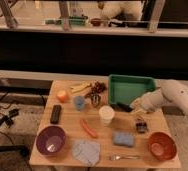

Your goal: Wipe table surface with brush

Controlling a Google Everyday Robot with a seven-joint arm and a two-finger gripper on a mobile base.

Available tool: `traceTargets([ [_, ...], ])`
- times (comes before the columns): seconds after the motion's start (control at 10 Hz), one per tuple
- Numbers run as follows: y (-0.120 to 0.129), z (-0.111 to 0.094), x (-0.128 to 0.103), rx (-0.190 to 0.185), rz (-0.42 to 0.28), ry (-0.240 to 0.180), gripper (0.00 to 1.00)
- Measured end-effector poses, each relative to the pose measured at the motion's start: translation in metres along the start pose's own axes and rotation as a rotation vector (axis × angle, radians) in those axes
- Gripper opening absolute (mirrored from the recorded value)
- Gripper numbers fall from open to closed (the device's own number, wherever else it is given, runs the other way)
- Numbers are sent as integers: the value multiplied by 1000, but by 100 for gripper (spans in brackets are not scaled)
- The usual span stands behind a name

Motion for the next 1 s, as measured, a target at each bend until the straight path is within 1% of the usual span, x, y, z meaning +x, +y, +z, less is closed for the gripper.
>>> traceTargets([
  [0.1, 1, 2, 10, -4, -7, 27, 9],
  [0.2, 0, 4, 19, -5, -18, 43, 9],
  [0.4, -3, 7, 32, -10, -47, 61, 9],
  [0.7, -8, 16, 35, -36, -110, 65, 9],
  [0.9, -7, 19, 36, -54, -133, 59, 9],
  [1.0, -8, 19, 36, -56, -137, 57, 9],
])
